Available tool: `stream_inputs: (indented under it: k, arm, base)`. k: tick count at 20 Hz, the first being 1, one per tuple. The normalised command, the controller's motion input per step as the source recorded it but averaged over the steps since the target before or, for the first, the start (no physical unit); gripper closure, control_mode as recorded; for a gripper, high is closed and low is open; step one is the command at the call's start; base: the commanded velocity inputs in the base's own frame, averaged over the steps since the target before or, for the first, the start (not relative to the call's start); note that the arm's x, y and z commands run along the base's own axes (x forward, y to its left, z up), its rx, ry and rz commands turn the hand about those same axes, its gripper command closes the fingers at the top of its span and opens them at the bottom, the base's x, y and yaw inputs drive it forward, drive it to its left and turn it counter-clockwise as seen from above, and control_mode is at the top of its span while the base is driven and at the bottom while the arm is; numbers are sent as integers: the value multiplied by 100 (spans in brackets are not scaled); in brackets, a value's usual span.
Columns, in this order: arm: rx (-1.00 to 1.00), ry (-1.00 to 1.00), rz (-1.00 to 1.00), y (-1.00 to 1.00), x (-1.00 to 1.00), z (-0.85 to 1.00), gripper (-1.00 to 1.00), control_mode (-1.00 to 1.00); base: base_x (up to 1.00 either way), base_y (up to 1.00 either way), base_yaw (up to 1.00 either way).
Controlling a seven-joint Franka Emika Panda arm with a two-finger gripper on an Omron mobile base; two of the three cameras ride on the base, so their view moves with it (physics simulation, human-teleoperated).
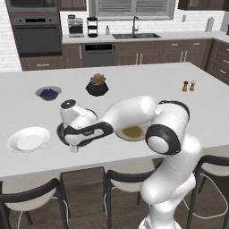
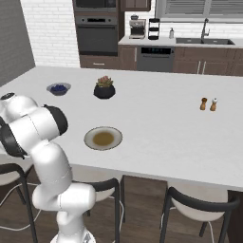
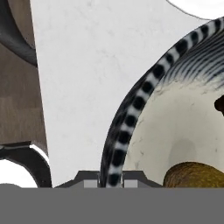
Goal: Pick the chicken drumstick and avocado from their plates and place them in the bowl. Then put the bowl in the fridge.
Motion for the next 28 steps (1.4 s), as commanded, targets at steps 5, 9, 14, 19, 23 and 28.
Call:
stream_inputs:
  k: [5,9,14,19,23,28]
  arm:
    - [0,-19,0,-64,-35,49,100,-100]
    - [0,-1,0,-80,-10,76,100,-100]
    - [0,0,0,-90,-12,68,100,-100]
    - [0,5,0,-87,-23,52,100,-100]
    - [-1,11,0,-68,-22,36,100,-100]
    - [-2,15,0,-65,-7,28,100,-100]
  base:
    - [0,0,0]
    - [0,0,0]
    - [0,0,0]
    - [0,0,0]
    - [0,0,0]
    - [0,0,0]
